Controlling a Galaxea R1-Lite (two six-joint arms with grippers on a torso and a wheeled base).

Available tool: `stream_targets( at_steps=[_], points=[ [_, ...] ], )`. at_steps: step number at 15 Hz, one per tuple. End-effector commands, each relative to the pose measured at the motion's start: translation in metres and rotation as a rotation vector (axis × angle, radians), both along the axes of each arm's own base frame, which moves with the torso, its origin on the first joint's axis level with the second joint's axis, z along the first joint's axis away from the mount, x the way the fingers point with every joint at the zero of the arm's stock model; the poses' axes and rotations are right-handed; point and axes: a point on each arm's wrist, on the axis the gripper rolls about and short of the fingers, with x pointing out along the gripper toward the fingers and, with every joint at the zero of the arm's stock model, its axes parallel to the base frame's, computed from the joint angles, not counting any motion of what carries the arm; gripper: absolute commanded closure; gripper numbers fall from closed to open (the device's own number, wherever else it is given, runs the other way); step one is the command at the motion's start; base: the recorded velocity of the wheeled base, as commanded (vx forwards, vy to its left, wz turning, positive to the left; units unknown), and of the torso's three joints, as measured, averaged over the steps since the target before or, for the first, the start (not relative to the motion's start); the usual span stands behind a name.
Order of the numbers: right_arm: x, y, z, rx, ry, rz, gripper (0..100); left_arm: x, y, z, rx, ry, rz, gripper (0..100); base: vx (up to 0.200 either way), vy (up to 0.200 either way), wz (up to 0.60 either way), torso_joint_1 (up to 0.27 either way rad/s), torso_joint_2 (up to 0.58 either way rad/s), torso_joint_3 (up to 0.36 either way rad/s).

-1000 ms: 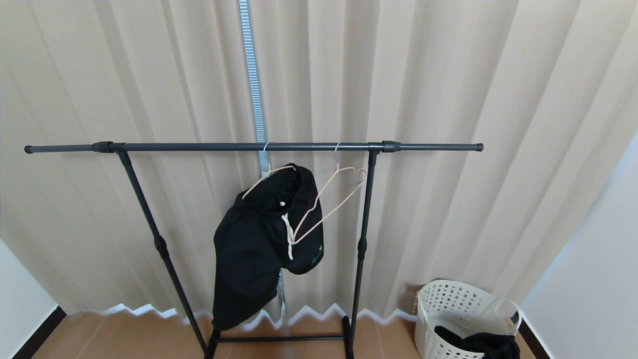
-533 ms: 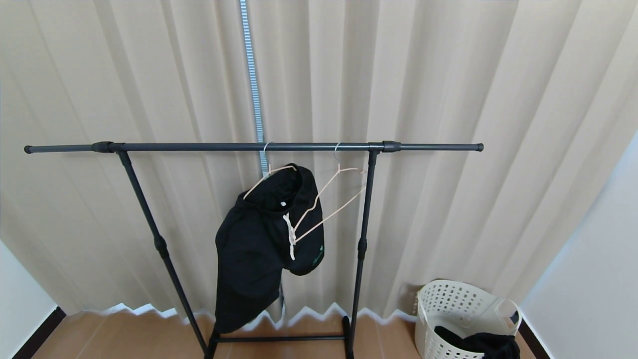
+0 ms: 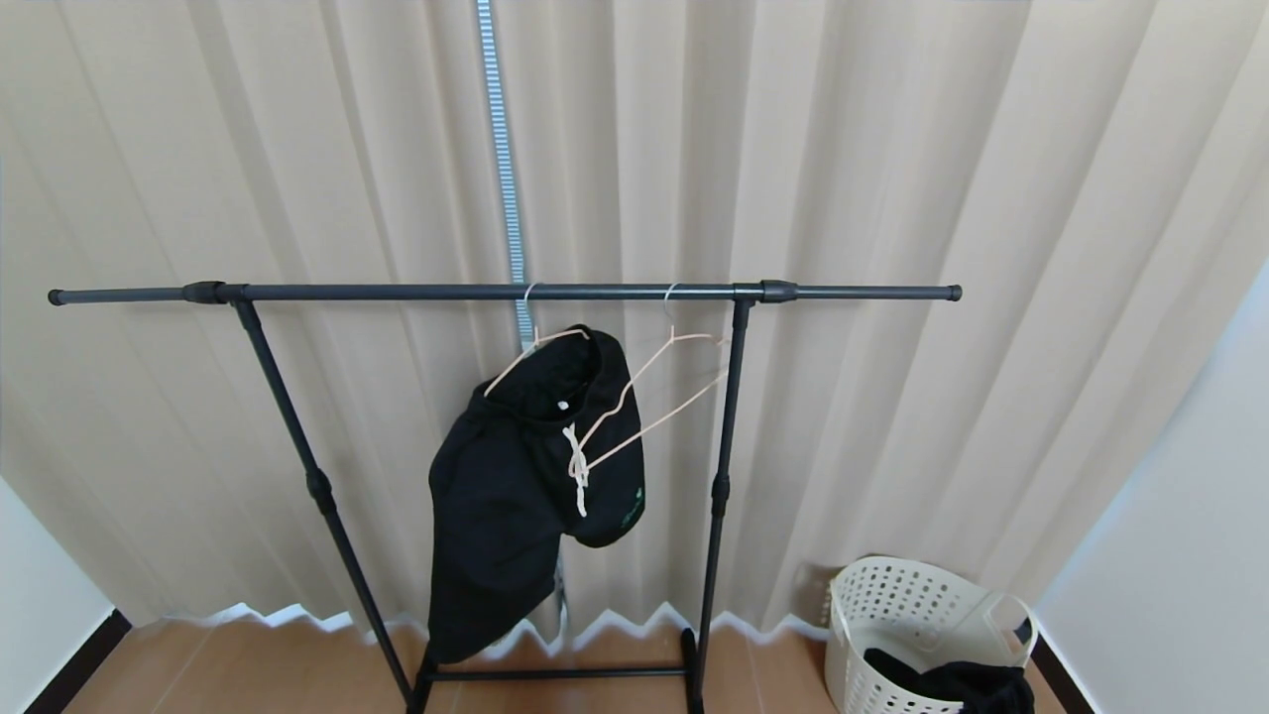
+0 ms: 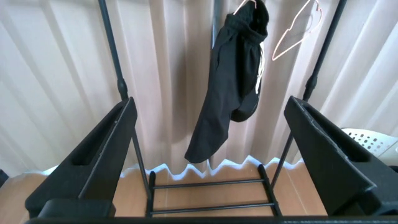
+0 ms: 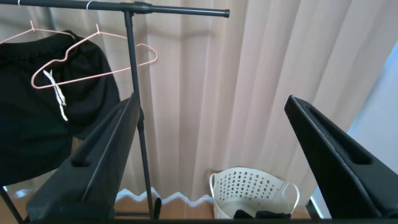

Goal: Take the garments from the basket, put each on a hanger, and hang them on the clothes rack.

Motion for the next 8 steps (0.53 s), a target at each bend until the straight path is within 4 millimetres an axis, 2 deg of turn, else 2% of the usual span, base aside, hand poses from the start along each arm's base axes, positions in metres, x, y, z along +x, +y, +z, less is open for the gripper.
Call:
stream_targets(
  at_steps=[1,6,8],
  points=[
    [0.0,0.0,0.0,0.0,0.0,0.001,0,0.0002,0.0,0.0001,0.001,0.003,0.0,0,0.0,0.0,0.0,0.0,0.0,0.0],
    [0.0,0.0,-0.0001,-0.006,0.001,0.002,0,0.0002,0.0,-0.0001,0.0,0.004,-0.002,0,0.0,0.0,0.0,-0.01,0.02,0.014],
    [0.0,0.0001,-0.0001,-0.008,0.002,0.0,0,0.0002,0.0,-0.0001,0.0,0.004,-0.003,0,0.0,0.0,0.0,-0.115,0.28,0.144]
  ],
)
